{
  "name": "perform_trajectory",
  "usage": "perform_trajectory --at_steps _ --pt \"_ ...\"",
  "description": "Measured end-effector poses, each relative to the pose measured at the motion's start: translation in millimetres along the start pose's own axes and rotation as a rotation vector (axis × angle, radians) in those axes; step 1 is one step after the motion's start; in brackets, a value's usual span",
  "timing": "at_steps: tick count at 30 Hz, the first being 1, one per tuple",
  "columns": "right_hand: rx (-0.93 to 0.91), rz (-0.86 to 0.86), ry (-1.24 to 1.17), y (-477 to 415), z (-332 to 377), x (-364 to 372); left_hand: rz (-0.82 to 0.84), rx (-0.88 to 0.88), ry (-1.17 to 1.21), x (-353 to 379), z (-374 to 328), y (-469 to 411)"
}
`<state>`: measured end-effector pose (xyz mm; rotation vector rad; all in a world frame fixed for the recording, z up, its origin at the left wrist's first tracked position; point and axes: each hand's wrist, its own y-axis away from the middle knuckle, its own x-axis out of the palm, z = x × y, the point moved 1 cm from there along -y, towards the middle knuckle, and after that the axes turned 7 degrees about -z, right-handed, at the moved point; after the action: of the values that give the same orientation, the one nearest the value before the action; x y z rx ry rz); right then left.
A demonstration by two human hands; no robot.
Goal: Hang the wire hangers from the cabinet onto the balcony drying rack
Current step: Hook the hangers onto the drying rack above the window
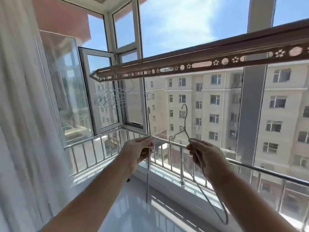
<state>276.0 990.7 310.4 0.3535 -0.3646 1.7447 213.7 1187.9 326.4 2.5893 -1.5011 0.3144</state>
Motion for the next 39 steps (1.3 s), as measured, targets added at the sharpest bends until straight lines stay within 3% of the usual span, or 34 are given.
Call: perform_trajectory --at_steps 14,26,39 --pt "-0.202 0.063 0.059 -201 -12 123 0.04 0.083 0.032 -19 -69 -210" --pt "-0.477 -0.129 0.03 -324 -11 199 0.175 0.111 0.015 -20 -101 -396" --pt "-0.607 -0.34 0.122 -413 -10 261 0.404 0.075 0.13 7 -142 -536"
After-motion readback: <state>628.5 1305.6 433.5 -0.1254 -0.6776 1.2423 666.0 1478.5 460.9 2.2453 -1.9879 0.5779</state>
